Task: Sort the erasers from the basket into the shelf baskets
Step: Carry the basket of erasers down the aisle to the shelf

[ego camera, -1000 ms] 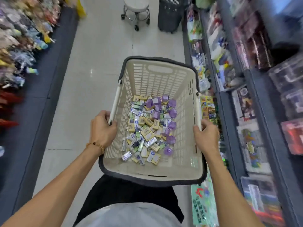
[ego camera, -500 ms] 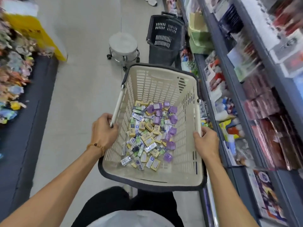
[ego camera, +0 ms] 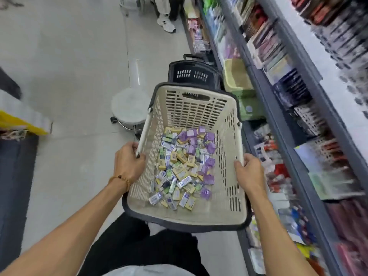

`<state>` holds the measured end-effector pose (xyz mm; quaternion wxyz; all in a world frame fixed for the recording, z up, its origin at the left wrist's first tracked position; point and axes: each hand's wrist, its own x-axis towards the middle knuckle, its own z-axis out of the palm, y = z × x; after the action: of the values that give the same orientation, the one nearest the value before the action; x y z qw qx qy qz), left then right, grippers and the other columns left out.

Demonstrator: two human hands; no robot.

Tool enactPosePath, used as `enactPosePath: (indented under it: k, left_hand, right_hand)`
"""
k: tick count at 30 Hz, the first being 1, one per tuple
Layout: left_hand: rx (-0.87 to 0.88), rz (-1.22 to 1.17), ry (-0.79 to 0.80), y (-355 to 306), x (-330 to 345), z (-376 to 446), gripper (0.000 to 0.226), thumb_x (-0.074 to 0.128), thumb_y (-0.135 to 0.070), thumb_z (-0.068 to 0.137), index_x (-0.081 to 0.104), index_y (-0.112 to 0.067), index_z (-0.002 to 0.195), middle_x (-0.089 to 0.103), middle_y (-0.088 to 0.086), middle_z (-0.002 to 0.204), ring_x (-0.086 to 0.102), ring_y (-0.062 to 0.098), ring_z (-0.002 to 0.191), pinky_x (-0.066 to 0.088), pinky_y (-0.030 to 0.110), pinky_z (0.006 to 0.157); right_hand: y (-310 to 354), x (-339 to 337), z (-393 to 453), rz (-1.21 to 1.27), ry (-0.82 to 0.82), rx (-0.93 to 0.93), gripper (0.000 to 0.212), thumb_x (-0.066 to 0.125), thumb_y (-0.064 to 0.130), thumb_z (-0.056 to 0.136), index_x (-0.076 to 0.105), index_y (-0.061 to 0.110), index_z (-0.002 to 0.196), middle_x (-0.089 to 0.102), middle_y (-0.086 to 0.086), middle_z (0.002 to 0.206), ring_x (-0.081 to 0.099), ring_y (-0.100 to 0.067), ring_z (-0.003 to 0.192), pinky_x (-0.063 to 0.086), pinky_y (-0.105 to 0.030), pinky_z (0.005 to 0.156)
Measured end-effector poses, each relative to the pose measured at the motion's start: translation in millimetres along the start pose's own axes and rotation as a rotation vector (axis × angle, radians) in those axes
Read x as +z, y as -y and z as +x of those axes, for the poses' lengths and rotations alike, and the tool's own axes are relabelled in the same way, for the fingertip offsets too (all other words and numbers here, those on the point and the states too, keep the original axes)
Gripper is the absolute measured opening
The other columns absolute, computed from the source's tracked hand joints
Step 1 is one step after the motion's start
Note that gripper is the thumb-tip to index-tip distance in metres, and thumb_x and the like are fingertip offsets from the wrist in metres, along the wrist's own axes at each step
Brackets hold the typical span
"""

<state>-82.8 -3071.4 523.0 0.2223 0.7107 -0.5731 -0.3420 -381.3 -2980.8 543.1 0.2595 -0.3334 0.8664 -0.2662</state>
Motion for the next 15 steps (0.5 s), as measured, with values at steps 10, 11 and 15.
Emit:
enactPosePath:
  k: [10, 11, 15]
  left_hand:
    - [0.075, 0.007, 0.088, -69.0, 66.6, 307.2, 0.016, 0.066, -0.025, 0.089, 0.054, -0.016, 0.094, 0.051, -0.008, 0.077, 0.049, 0.01, 0.066, 0.04, 0.022, 0.062]
    - [0.076, 0.014, 0.087, -74.2, 74.9, 331.2, 0.015, 0.065, -0.023, 0.09, 0.053, -0.017, 0.094, 0.051, -0.008, 0.079, 0.048, 0.007, 0.065, 0.037, 0.015, 0.058]
    - [0.036, 0.008, 0.101, -91.4, 123.7, 422.4, 0.011, 0.063, -0.02, 0.09, 0.054, -0.016, 0.095, 0.053, -0.007, 0.083, 0.046, -0.002, 0.065, 0.032, 0.009, 0.052]
  right_hand:
    - [130.2, 91.3, 245.5, -0.09, -0.085, 0.044, 0.012, 0.059, 0.011, 0.092, 0.067, 0.007, 0.099, 0.066, -0.005, 0.079, 0.061, -0.026, 0.075, 0.048, -0.03, 0.069]
    - [138.5, 97.7, 269.4, -0.106, -0.09, 0.038, 0.008, 0.059, 0.012, 0.092, 0.066, 0.008, 0.093, 0.061, -0.002, 0.073, 0.057, -0.023, 0.069, 0.042, -0.028, 0.067]
    - [157.9, 124.3, 366.4, -0.144, -0.094, 0.018, 0.02, 0.06, 0.008, 0.092, 0.052, 0.018, 0.076, 0.046, 0.01, 0.061, 0.042, -0.005, 0.054, 0.028, -0.019, 0.048]
